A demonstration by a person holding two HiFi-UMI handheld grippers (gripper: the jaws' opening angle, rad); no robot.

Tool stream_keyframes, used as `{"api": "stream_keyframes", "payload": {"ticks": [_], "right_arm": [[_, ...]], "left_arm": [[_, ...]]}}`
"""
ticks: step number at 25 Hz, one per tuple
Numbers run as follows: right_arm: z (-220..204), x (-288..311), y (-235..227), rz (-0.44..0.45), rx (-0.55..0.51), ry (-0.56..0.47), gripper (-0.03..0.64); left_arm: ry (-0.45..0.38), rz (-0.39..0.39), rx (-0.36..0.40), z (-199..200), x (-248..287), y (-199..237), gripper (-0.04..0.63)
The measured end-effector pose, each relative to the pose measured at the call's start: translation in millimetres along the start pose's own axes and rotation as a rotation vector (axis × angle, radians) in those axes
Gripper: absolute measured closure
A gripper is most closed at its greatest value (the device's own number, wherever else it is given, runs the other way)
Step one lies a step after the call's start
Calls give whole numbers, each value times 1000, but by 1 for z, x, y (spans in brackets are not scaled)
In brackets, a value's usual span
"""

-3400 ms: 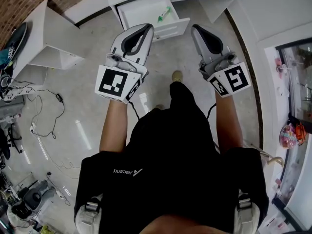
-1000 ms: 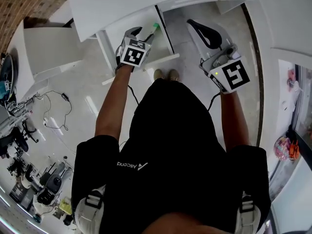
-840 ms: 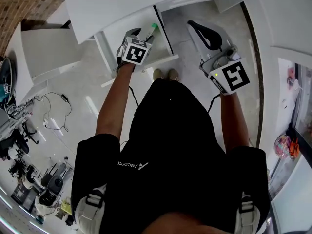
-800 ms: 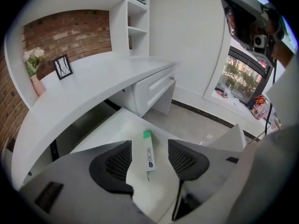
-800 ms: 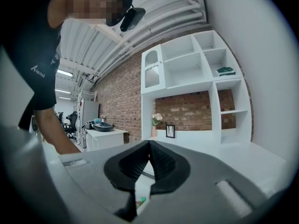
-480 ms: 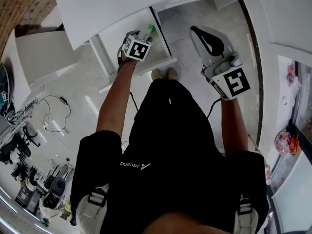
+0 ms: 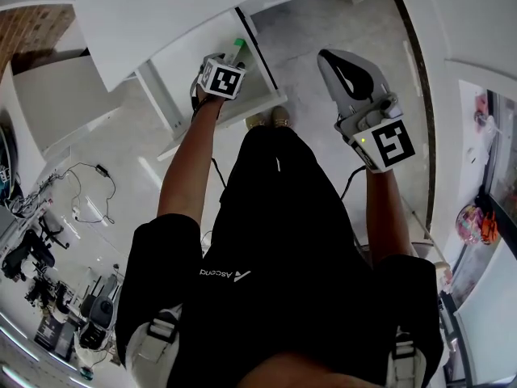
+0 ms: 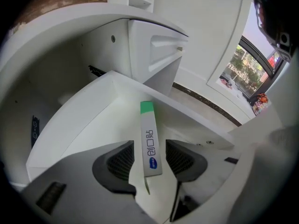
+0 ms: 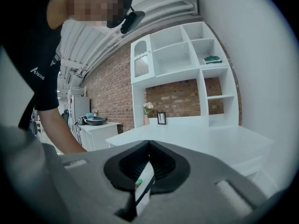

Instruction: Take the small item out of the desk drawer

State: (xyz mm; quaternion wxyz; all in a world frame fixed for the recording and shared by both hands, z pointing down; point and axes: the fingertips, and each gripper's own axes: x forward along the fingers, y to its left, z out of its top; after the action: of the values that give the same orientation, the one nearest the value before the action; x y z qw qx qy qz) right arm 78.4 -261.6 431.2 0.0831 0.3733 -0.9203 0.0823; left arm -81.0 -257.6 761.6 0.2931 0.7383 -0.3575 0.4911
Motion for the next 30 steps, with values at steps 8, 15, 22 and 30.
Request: {"api": "stream_keyframes", "payload": {"ticks": [8,15,22,30], "right_arm": [[-16,-6,-7,-21,12,28,615],[-10,-4,1,2,16,9,615],[5,-1,16,28,10,-29,615],[24,-1,38,56,-16,-89,615]], "left_arm": [[-6,41,-18,-1,2,7,502],[-47,47,-13,4,-22,9,503],[-213,61,-48,28,-82,6,503],[-397,104,4,55,-168,-8,505]]}}
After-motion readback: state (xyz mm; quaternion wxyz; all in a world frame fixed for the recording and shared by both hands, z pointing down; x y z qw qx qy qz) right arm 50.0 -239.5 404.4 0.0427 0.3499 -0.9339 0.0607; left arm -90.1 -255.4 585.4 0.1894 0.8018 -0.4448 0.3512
